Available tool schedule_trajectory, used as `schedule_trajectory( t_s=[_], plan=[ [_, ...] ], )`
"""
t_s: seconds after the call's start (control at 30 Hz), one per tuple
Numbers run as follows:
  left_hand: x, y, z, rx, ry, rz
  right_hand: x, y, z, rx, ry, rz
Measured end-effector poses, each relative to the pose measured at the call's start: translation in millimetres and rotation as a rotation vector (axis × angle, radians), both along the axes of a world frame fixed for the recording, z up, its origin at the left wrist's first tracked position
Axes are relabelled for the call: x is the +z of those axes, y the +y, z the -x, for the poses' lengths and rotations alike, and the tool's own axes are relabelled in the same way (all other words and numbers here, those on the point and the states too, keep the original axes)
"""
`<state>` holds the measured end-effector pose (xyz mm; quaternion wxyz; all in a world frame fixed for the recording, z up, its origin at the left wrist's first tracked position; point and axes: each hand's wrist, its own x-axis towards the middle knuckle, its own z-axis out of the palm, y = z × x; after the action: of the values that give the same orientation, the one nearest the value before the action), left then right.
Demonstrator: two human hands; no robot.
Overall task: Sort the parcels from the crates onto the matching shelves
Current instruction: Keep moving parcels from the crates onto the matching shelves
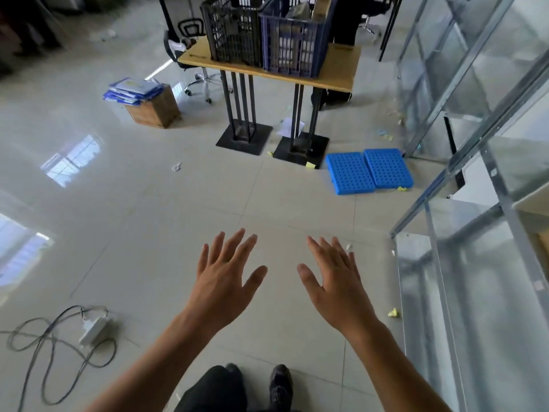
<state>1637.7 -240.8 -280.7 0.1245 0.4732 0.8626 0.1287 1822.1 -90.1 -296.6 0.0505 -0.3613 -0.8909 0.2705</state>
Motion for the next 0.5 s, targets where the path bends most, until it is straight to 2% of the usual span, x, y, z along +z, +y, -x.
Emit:
schedule_trajectory(
  t_s=[0.33, 0.5],
  plan=[
    [-24.2, 127.1, 116.6, 0.038, -0.063, -0.053, -9.1, 123.1, 124.0, 0.022, -0.061, -0.029],
    [-24.8, 206.6, 191.8, -0.034, -0.108, -0.036, 0.4, 194.1, 196.6, -0.033, -0.116, 0.003]
  ],
)
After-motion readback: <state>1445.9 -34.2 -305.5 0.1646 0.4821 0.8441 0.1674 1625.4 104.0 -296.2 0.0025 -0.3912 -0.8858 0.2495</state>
